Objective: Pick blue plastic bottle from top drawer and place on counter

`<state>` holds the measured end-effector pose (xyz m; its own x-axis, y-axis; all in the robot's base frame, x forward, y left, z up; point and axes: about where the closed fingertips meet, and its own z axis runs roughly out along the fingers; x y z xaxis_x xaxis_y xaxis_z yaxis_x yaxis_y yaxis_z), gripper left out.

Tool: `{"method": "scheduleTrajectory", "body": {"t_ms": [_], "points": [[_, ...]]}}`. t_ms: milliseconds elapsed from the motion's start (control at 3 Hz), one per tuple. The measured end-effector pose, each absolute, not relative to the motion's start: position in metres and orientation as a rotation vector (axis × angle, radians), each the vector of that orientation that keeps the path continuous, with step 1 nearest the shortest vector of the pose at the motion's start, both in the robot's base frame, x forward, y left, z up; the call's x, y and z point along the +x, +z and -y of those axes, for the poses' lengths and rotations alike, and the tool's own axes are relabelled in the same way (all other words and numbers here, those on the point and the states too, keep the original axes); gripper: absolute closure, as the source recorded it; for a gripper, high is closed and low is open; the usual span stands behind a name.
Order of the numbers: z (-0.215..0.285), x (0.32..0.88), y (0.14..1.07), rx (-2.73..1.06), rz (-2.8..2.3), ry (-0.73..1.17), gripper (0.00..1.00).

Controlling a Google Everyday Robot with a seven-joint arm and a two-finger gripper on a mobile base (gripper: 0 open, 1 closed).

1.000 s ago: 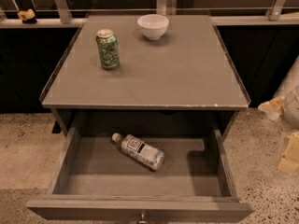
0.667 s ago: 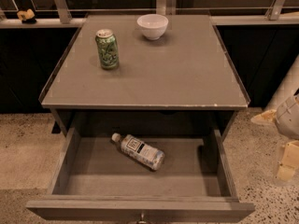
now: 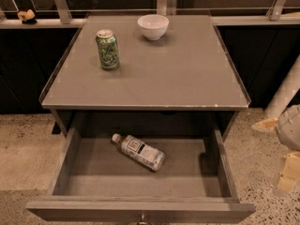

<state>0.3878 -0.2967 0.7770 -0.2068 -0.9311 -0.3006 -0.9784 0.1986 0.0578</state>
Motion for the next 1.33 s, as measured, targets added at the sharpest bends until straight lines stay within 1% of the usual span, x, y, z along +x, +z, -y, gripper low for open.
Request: {"method": "scheduleTrajectory", "body": {"t_ms": [333, 667, 1000, 1333], "points": [[0.276, 0.353, 0.755, -1.835, -2.186, 0.321, 0.0], [0.225, 0.309, 0.705, -1.98, -2.038, 0.47, 0.0], [0.225, 0.309, 0.705, -1.979, -2.038, 0.47, 0.0], [0.181, 0.307, 0.695, -2.053, -1.915, 0.521, 0.0]]}}
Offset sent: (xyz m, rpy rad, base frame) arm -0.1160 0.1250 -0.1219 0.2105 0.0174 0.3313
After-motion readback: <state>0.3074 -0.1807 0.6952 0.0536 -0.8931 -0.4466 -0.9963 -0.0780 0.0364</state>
